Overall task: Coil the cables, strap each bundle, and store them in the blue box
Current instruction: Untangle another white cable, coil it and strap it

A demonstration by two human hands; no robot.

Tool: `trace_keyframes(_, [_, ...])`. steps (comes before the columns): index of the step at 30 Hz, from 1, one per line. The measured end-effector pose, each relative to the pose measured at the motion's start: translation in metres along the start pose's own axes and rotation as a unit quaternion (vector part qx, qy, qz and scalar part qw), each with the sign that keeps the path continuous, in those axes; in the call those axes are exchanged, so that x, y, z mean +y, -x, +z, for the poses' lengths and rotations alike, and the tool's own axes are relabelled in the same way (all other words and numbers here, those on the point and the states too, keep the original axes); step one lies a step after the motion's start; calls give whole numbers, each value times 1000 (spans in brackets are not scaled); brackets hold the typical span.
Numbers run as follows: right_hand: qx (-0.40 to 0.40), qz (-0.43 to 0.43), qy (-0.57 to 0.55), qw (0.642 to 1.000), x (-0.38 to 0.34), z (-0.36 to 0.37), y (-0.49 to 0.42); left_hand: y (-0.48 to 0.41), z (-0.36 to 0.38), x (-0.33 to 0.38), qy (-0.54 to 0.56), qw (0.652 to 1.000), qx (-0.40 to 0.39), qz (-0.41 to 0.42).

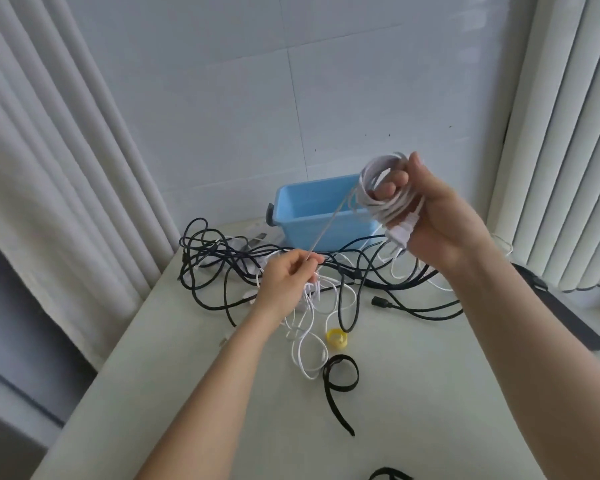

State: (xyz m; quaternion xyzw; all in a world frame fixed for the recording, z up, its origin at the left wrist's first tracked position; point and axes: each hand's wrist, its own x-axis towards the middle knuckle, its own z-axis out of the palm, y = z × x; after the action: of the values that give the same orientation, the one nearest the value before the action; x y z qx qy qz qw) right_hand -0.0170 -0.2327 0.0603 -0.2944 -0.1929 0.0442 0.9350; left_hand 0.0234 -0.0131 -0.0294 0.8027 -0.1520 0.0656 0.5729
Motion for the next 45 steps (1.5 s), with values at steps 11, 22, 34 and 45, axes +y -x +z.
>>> trace_keyframes(11, [402,-297,135,856,-3,-42,-30,0,8,-15,-83,986,-142,8])
trace_keyframes(22, [89,-32,699,709,65,-63,-25,4,-18,43,348,932,-90,39])
trace_keyframes(34, [-87,141,393,904,73,-8,1,-5,-34,27,242,965,51,89])
trace_keyframes(45, [-5,40,-24,999,36,0,-11,2,-7,-5,1,989,-150,3])
